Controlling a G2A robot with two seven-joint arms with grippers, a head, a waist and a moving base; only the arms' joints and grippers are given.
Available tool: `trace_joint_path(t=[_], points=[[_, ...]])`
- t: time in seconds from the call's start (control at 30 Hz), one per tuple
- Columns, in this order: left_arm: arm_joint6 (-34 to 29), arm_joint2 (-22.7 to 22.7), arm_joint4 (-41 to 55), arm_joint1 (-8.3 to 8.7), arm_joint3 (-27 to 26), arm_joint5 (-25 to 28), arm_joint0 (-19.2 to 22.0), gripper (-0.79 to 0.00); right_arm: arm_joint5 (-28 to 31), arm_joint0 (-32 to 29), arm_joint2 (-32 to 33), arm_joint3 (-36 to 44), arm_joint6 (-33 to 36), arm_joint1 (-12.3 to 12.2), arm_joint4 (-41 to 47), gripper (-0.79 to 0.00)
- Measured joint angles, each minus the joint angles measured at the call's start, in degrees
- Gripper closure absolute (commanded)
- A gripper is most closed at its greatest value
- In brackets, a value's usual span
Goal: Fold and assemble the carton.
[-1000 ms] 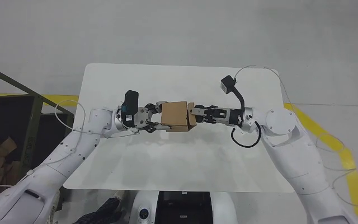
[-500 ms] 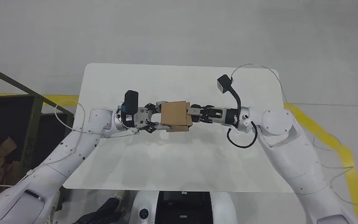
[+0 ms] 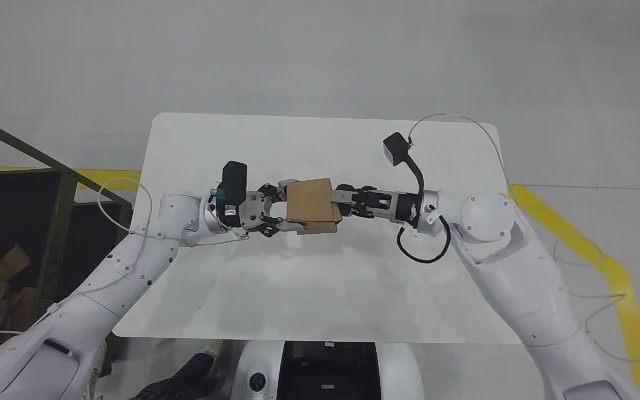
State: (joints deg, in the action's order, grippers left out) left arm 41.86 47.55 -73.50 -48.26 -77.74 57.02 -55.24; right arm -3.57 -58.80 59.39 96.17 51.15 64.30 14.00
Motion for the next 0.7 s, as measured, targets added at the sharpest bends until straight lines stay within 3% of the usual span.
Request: trace_joint_path(t=[0.07, 0.17, 0.3, 0.53, 0.7], points=[[0.0, 0.0, 0.0, 0.00, 0.0, 0.0, 0.0, 0.000, -0.2, -0.1, -0.1, 0.1, -0.1, 0.0, 0.1, -0.283], [0.0, 0.0, 0.0, -0.01, 0.0, 0.0, 0.0, 0.000, 0.1, -0.6, 0.3, 0.2, -0.2, 0.0, 0.9, -0.326], [0.0, 0.0, 0.0, -0.01, 0.0, 0.0, 0.0, 0.000, 0.3, -1.9, 1.9, 1.1, -0.3, -0.3, 0.9, -0.271], [0.0, 0.0, 0.0, 0.00, 0.0, 0.0, 0.0, 0.000, 1.7, -4.2, 3.9, 2.0, 0.8, -0.7, 3.9, -0.265], [0.0, 0.0, 0.0, 0.00, 0.0, 0.0, 0.0, 0.000, 2.6, -5.0, 4.3, 2.2, 1.5, -0.7, 5.3, -0.203]])
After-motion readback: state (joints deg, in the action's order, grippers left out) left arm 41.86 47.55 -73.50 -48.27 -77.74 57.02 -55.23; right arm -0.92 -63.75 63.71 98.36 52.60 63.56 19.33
